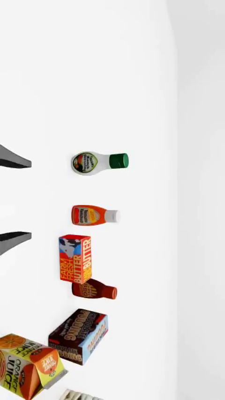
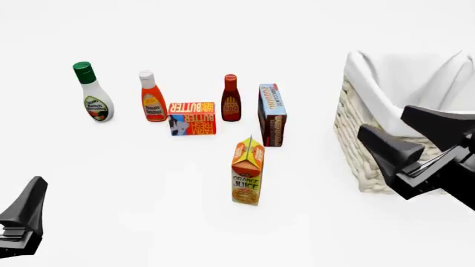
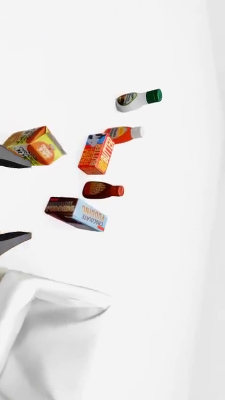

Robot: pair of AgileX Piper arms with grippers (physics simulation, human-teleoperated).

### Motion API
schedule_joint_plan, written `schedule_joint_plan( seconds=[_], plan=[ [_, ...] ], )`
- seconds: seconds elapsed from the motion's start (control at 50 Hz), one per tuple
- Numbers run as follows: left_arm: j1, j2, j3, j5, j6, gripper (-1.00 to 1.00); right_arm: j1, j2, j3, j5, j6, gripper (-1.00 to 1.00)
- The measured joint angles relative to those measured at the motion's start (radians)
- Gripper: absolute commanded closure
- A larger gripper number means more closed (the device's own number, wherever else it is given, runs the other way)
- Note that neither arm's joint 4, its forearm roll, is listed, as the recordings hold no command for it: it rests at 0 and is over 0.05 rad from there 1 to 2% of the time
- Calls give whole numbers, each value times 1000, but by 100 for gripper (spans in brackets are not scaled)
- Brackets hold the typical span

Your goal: Pick the orange juice and place it in the basket.

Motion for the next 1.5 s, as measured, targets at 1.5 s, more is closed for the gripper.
schedule_joint_plan(
  seconds=[1.5],
  plan=[
    [0,0,0,0,0,-100,95,531,-529,353,465,-100]
  ],
)
